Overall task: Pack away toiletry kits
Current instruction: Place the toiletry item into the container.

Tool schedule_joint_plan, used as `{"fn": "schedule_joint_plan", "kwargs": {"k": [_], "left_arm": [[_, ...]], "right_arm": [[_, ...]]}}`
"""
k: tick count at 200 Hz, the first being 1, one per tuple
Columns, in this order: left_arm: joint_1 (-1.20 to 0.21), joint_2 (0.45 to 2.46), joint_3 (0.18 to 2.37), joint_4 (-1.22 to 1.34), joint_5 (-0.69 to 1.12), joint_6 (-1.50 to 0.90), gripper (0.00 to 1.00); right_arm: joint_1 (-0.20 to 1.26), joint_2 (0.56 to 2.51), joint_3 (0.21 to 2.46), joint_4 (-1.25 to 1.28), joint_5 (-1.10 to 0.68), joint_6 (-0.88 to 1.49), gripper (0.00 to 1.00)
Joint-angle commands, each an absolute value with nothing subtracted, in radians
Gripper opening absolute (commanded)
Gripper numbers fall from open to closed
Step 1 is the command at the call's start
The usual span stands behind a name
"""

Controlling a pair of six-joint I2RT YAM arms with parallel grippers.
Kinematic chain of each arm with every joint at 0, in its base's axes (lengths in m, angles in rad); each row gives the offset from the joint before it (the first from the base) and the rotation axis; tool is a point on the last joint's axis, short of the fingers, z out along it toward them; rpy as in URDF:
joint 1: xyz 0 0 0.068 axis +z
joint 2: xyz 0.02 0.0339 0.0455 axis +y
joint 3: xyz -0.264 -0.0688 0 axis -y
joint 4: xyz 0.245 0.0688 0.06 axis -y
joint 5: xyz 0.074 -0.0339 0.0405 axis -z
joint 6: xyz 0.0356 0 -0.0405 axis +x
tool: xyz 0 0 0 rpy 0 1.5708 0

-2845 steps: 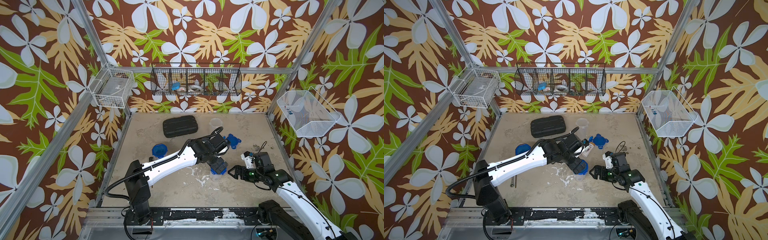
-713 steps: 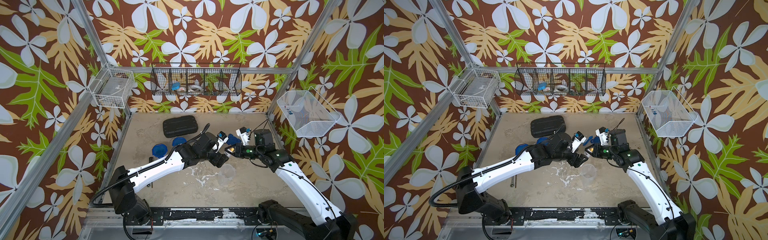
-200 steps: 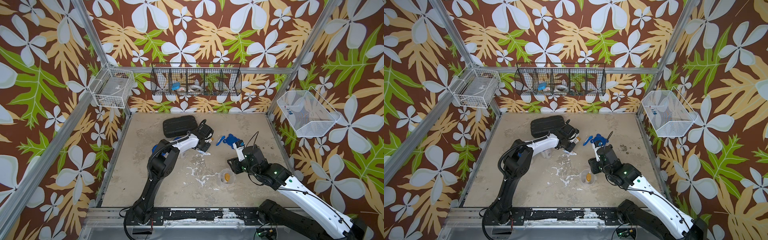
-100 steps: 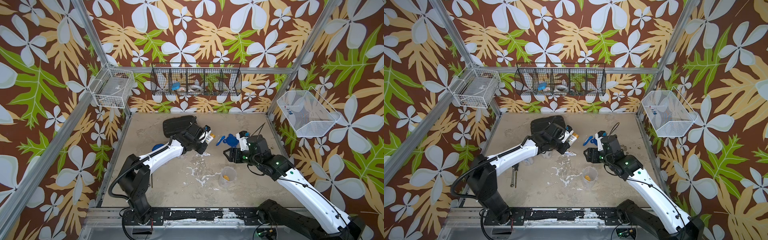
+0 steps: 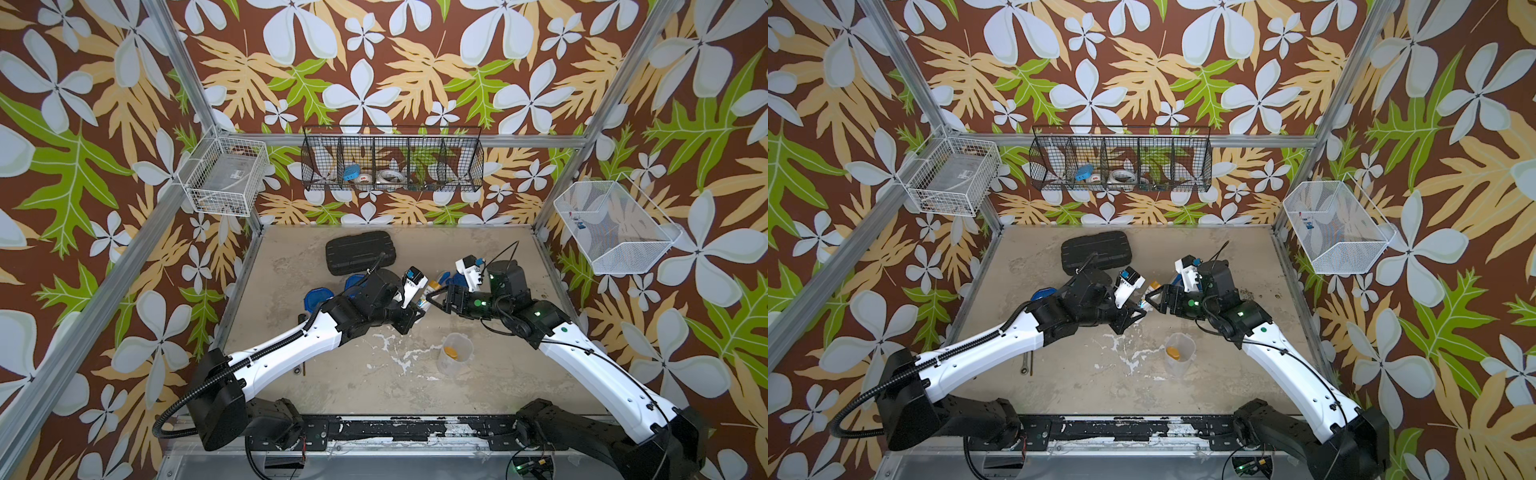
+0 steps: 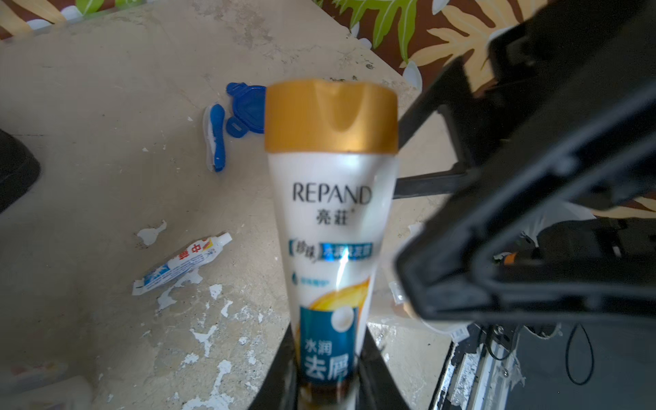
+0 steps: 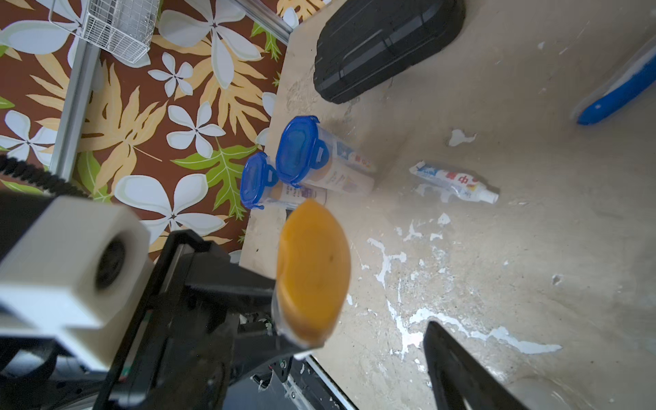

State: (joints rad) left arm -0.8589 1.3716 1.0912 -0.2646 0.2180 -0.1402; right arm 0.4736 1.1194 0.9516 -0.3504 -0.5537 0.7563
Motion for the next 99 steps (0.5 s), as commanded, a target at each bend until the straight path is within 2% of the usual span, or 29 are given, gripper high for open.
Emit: {"fn": "schedule_joint_plan", "kwargs": {"k": [1, 26, 52, 75, 90, 99], "left_arm": [[-0.870, 1.359, 1.089, -0.233, 0.250, -0.148, 0.14], [-0.876, 1.356, 1.088, -0.259, 0.253, -0.129, 0.14], [-0.875, 1.352, 1.094, -0.279, 0.239, -0.113, 0.14], [-0.876, 1.357, 1.092, -0.279, 0.215, -0.119, 0.15], [-0.875, 1.366, 1.104, -0.289, 0.221, -0.126, 0.23], [-0.875, 1.372, 1.118, -0.308, 0.235, -0.129, 0.34]], "right_arm": [[0.491, 1.130, 0.951, -0.294, -0.574, 0.781, 0.81], [0.497, 1.145, 0.957, -0.272, -0.575, 0.783, 0.73], [0.499, 1.153, 0.972, -0.297, -0.568, 0.761, 0.39], [0.497, 1.147, 0.979, -0.326, -0.556, 0.742, 0.26], [0.498, 1.138, 0.983, -0.342, -0.547, 0.728, 0.19], [0.498, 1.129, 0.990, -0.363, -0.532, 0.716, 0.16]]}}
